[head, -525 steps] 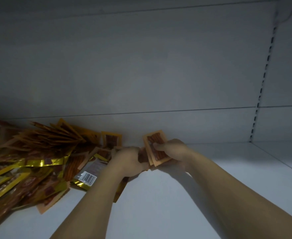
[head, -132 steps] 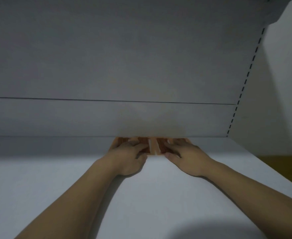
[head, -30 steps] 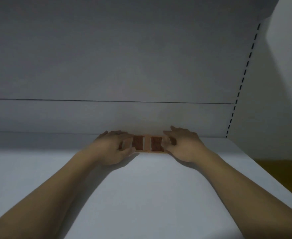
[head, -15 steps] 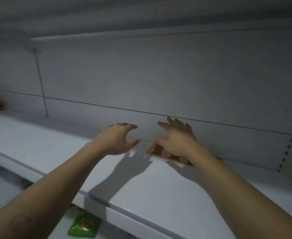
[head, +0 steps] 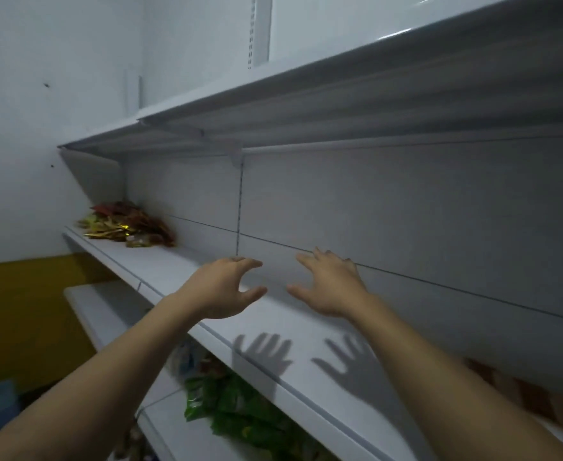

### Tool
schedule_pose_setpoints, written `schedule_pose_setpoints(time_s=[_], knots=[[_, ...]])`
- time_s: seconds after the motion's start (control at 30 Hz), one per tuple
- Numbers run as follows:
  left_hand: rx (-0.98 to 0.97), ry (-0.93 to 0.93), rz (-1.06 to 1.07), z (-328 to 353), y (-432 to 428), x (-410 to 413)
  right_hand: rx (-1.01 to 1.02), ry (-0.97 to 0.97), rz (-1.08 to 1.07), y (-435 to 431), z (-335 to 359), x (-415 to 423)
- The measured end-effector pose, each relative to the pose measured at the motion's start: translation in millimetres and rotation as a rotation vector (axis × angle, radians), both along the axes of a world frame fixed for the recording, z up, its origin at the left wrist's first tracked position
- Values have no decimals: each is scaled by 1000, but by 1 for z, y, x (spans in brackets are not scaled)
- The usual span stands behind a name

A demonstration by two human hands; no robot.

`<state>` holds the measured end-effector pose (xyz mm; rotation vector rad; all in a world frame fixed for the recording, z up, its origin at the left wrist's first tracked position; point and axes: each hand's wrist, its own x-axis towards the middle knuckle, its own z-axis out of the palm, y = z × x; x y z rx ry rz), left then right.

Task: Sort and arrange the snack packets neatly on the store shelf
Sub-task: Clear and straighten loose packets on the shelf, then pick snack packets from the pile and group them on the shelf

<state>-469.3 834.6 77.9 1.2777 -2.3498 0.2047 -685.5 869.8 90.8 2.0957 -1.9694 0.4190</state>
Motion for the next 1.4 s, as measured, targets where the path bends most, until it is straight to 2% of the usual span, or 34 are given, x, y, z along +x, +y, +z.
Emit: schedule_pose_setpoints(time_s=[0.37,0.77,1.07,1.4], knots=[[-3,54,163,-11,-73,184,30,24,125,-101,0,186],[19,67,298,-20,-150,306,74,58,266,-213,-5,315],[-11,34,375,-27,-287,371,25,41,308,-357,-8,377],[-3,-4,376,-11,-442,424,67,17,314,-517,-7,423]])
